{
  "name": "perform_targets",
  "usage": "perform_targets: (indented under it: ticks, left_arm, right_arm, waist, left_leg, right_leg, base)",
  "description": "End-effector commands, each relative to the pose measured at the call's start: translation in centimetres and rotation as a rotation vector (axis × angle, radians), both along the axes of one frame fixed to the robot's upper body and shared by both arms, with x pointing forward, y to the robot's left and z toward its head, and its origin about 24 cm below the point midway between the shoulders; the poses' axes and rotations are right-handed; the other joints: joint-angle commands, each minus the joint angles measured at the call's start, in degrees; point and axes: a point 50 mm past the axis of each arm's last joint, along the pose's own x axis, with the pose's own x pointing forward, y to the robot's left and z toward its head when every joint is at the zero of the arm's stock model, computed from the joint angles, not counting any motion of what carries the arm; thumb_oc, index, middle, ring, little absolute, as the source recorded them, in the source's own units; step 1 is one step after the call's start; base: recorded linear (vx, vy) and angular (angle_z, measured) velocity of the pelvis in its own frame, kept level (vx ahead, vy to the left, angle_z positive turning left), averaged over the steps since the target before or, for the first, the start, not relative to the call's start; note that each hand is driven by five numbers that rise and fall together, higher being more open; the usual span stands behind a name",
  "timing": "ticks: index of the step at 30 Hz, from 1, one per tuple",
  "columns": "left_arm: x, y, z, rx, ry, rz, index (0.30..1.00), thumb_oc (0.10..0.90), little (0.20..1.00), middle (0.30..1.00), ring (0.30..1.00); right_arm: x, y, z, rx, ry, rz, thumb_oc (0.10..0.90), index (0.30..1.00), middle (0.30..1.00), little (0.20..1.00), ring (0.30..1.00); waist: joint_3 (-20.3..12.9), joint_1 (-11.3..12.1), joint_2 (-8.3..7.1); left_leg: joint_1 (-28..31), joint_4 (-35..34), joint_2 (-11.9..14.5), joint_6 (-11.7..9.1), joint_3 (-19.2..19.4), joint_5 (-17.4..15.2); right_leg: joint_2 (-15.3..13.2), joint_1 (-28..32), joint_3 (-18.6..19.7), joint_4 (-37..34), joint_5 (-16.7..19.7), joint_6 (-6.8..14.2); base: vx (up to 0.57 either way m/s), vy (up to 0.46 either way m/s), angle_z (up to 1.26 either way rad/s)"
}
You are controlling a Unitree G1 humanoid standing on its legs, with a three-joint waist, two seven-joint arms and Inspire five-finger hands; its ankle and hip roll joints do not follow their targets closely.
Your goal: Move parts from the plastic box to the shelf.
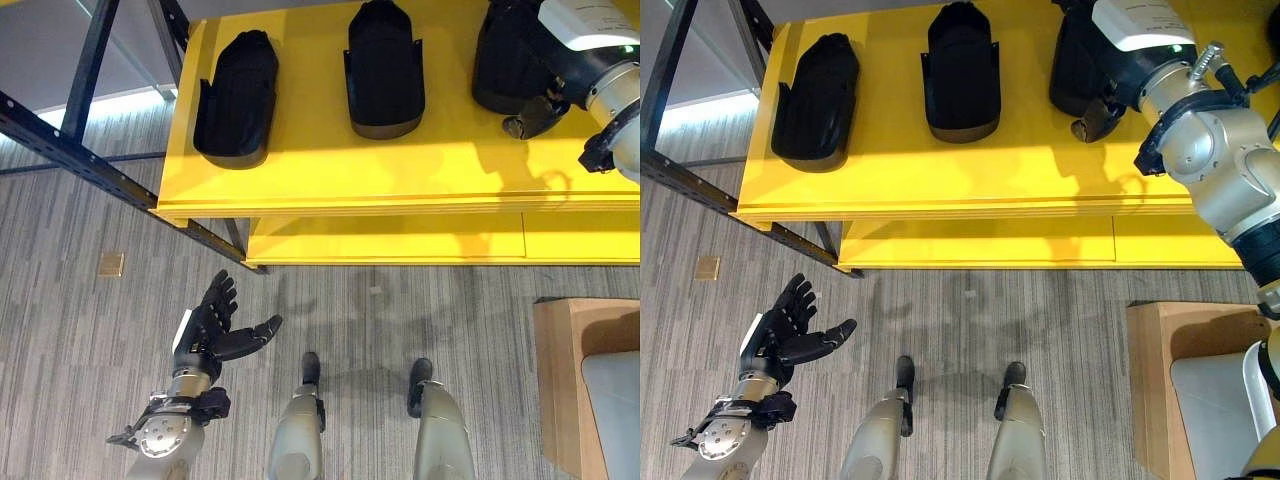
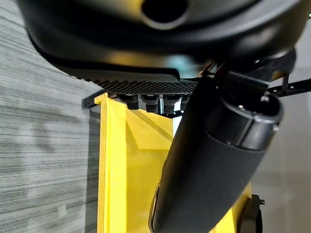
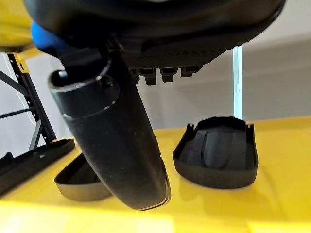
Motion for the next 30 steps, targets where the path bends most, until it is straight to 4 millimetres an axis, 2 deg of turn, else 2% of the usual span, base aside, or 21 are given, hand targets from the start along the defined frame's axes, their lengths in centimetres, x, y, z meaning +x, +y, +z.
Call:
perform_targets:
  ticks: [1,7,12,21,25,26,27,30]
  left_arm:
    - [-0.2,0.5,4.1,0.060,-0.203,-0.026,1.000,0.900,1.000,1.000,1.000]
    - [-0.3,0.6,4.2,0.050,-0.210,-0.013,1.000,0.900,1.000,1.000,1.000]
    - [-0.5,0.8,3.9,0.042,-0.203,0.013,1.000,0.900,1.000,1.000,1.000]
    - [-0.4,0.8,3.6,0.020,-0.205,0.038,1.000,0.900,1.000,1.000,1.000]
    - [-0.4,0.7,3.5,0.008,-0.205,0.044,1.000,0.900,1.000,1.000,1.000]
    - [-0.4,0.7,3.4,0.008,-0.203,0.044,1.000,0.900,1.000,1.000,1.000]
    - [-0.3,0.6,3.5,0.007,-0.210,0.046,1.000,0.900,1.000,1.000,1.000]
    - [-0.2,0.6,3.5,0.006,-0.214,0.046,1.000,0.900,1.000,1.000,1.000]
  right_arm:
    - [-2.1,1.5,7.3,0.035,-0.243,0.059,0.900,1.000,1.000,1.000,1.000]
    - [-1.8,0.7,7.3,0.057,-0.223,0.026,0.900,1.000,1.000,1.000,1.000]
    - [-1.7,-1.2,7.7,0.083,-0.238,-0.058,0.900,1.000,1.000,1.000,1.000]
    - [-1.3,-2.9,7.5,0.132,-0.245,-0.130,0.900,1.000,1.000,1.000,1.000]
    - [-0.8,-3.0,6.7,0.129,-0.208,-0.140,0.900,1.000,1.000,1.000,1.000]
    - [-0.8,-3.0,6.7,0.128,-0.206,-0.141,0.900,1.000,1.000,1.000,1.000]
    - [-0.6,-2.7,6.4,0.132,-0.196,-0.127,0.900,1.000,1.000,1.000,1.000]
    - [-0.3,-2.4,5.7,0.129,-0.162,-0.111,0.900,1.000,1.000,1.000,1.000]
  waist:
    - [-1.6,0.8,-1.19]
    - [-0.7,1.1,-0.71]
    - [-0.2,1.5,-0.36]
    - [0.6,1.8,0.13]
    - [0.9,1.9,0.09]
    - [0.7,1.8,-0.08]
    - [1.1,1.9,0.11]
    - [1.3,1.9,0.05]
  left_leg:
    - [-0.6,0.0,2.4,1.8,0.8,1.7]
    - [-1.4,0.1,2.1,1.7,0.7,2.0]
    - [-2.1,-0.2,1.8,1.7,0.5,2.3]
    - [-2.7,-0.1,1.5,1.8,0.2,2.3]
    - [-2.8,0.2,1.4,1.7,0.1,2.2]
    - [-2.1,0.2,1.2,1.3,-0.2,1.0]
    - [-2.9,0.3,1.3,1.8,0.0,2.1]
    - [-2.8,0.4,1.2,1.8,-0.1,1.9]
  right_leg:
    - [0.2,3.9,2.4,-2.9,-1.4,1.5]
    - [0.0,2.9,2.6,-2.2,-1.5,1.5]
    - [-0.2,2.0,2.3,-1.6,-1.6,1.6]
    - [-0.3,0.8,2.5,-0.3,-2.0,1.4]
    - [-0.3,0.6,2.6,0.3,-2.4,1.3]
    - [-0.5,1.1,2.8,0.6,-3.7,1.6]
    - [-0.3,0.4,2.7,0.6,-2.5,1.2]
    - [-0.3,0.4,2.7,0.7,-2.5,1.2]
  base:
    - [-0.01,-0.009,0.07]
    - [0.00,-0.004,0.02]
    - [0.00,-0.003,0.01]
    - [0.00,-0.001,0.00]
    - [0.02,-0.003,0.01]
    - [-0.01,-0.003,0.04]
    - [-0.01,0.000,0.04]
    - [-0.04,0.004,0.04]
